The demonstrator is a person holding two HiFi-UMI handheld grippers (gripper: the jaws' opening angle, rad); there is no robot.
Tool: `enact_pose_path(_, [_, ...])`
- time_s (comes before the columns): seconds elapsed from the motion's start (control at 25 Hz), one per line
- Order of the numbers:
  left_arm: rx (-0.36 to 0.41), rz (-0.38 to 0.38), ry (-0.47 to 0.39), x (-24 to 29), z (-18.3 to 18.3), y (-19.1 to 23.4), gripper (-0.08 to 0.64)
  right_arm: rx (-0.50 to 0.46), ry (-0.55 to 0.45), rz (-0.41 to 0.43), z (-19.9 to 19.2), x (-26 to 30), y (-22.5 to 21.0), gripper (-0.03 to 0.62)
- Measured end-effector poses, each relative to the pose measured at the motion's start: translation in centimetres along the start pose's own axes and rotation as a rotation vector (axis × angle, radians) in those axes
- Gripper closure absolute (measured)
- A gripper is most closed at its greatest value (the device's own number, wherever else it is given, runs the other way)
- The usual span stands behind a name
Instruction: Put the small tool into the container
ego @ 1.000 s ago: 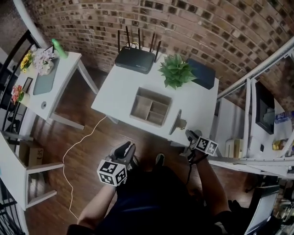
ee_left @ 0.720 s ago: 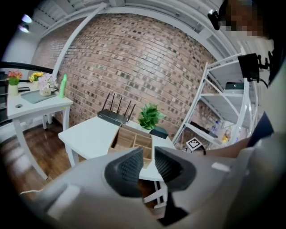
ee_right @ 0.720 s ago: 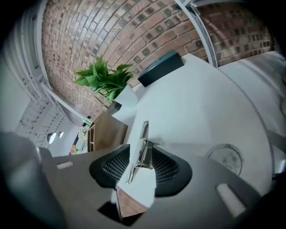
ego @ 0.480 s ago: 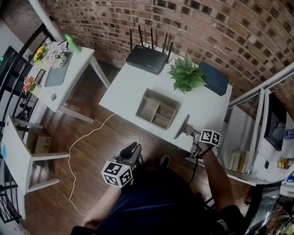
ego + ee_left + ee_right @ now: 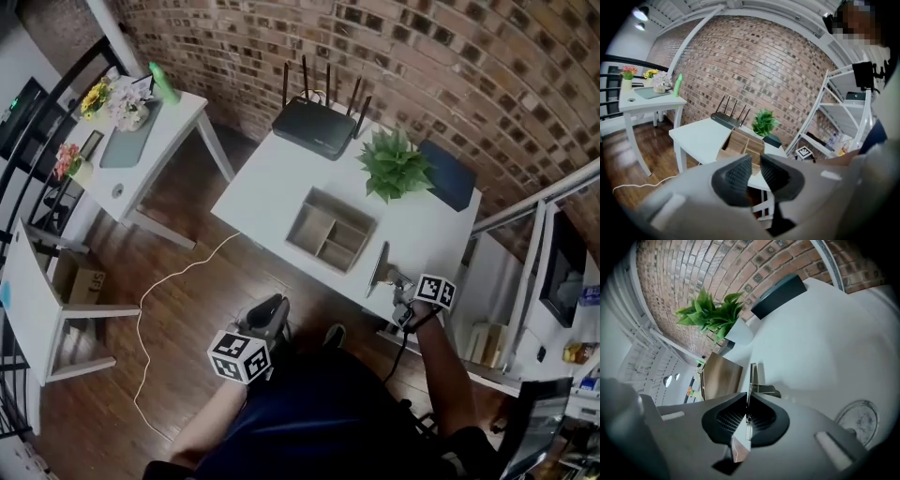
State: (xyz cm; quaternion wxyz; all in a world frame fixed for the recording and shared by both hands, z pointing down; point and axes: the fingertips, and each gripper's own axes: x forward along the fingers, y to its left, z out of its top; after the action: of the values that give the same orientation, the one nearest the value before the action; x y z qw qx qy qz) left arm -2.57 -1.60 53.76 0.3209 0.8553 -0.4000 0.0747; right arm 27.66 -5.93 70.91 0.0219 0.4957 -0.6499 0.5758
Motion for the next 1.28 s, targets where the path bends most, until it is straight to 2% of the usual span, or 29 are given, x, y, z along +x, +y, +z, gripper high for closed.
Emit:
enact_pose_path(0.36, [0.013, -0.045, 0.014, 0.7, 0.4, 0.4, 0.506, -0.119, -0.131, 0.009, 1.1, -2.6, 3.7, 0.58])
enact_pose_path(0.68, [0.031, -0.075, 0.026, 1.1, 0.5, 0.1, 0.509, -0.249, -0.275, 0.083, 3.8, -5.3, 10.9, 0.581])
enact_pose_path(1.04, [0.022, -0.04, 0.013, -0.1, 0.5, 1.2, 0.512, -0.424, -0.349, 0.134, 5.2, -5.0, 17.9, 0.581])
enact_pose_path(1.28, [0.013, -0.014, -0.001, -0.8, 0.7, 1.9, 0.515, -0.537, -0.407, 0.139, 6.0, -4.3, 21.0, 0.581])
